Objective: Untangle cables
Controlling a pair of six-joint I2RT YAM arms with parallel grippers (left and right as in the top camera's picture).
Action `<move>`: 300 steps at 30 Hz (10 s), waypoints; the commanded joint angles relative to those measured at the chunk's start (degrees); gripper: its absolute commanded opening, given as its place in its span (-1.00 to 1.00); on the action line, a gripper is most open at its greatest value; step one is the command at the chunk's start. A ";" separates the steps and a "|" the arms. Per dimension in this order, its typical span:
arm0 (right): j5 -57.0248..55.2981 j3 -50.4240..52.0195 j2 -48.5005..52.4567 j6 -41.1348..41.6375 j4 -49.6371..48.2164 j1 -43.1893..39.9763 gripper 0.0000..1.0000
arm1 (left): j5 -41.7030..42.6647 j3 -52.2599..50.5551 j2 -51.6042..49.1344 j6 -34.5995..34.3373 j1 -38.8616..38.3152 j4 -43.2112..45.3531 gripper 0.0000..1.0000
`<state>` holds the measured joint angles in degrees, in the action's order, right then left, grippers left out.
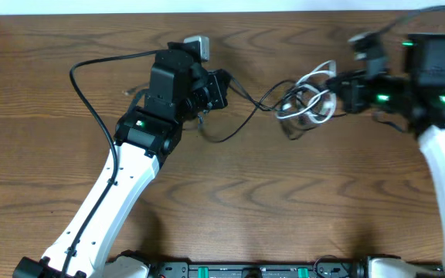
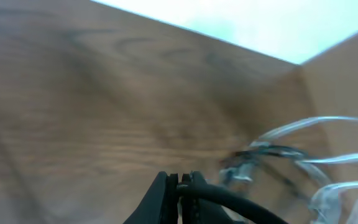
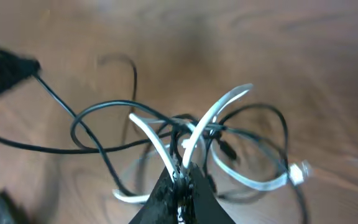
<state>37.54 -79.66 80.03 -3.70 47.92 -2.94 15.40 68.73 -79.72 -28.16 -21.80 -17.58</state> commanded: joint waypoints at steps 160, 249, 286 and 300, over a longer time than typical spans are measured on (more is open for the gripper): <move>-1.46 -0.20 10.10 3.17 11.82 -10.51 -0.98 | 11.13 0.83 -20.28 17.09 -8.57 -1.11 0.27; -4.04 -0.20 10.10 3.10 14.29 -10.88 -0.98 | -13.44 0.92 -31.54 15.76 -28.06 23.80 -0.85; -3.10 -5.68 10.08 9.46 7.08 -21.88 -0.98 | -14.84 1.09 -3.39 15.87 18.58 -16.28 -0.85; -0.57 -5.68 10.10 5.92 7.06 -10.29 -0.97 | -14.34 0.98 -3.41 15.85 17.33 -16.65 -0.85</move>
<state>35.29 -84.23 89.95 4.14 54.98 -18.39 1.17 69.12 -82.89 -13.06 -3.88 -34.13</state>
